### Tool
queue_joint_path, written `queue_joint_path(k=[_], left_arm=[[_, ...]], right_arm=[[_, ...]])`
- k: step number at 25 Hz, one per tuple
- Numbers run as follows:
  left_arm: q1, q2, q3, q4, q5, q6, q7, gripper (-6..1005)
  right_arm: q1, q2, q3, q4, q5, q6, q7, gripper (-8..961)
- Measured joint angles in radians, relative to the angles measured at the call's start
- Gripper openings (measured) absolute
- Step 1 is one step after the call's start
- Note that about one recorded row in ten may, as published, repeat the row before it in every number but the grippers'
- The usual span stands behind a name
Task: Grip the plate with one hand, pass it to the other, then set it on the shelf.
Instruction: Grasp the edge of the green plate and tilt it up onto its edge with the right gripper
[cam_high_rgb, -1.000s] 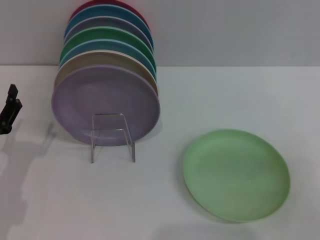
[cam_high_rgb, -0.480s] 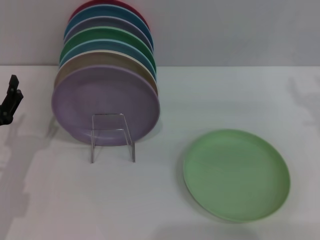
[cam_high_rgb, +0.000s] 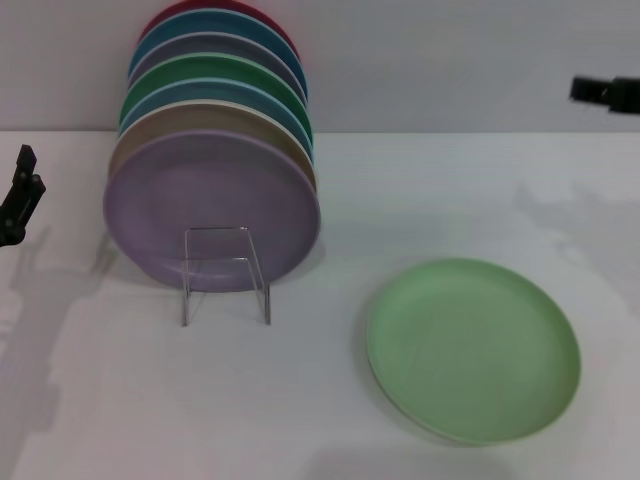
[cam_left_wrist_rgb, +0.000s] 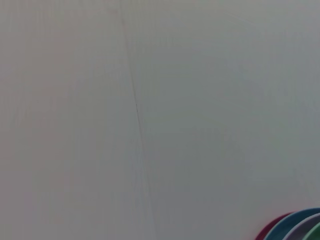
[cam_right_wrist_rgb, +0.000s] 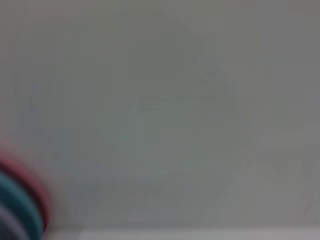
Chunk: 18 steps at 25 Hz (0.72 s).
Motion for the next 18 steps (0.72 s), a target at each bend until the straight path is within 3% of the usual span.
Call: queue_joint_path(k=[3,8,18], left_arm=[[-0.004,0.000,-0.004,0.002,0.000,0.000,0.000,835],[-0.002,0.000,-0.020,0.007,0.000,-0.001,0.000,833],[-0.002,-0.001,-0.022,0.009,0.000,-0.003,0.000,831]], right_arm=[[0.064,-0.001,0.065,-0.001,0.046,0.199,-0.018,786],[0.110,0.000,0.109,-0.003,0.056,0.393,-0.014,786],[0.150,-0.007,0.142,-0.087,0.044,0.620,0.003,787]])
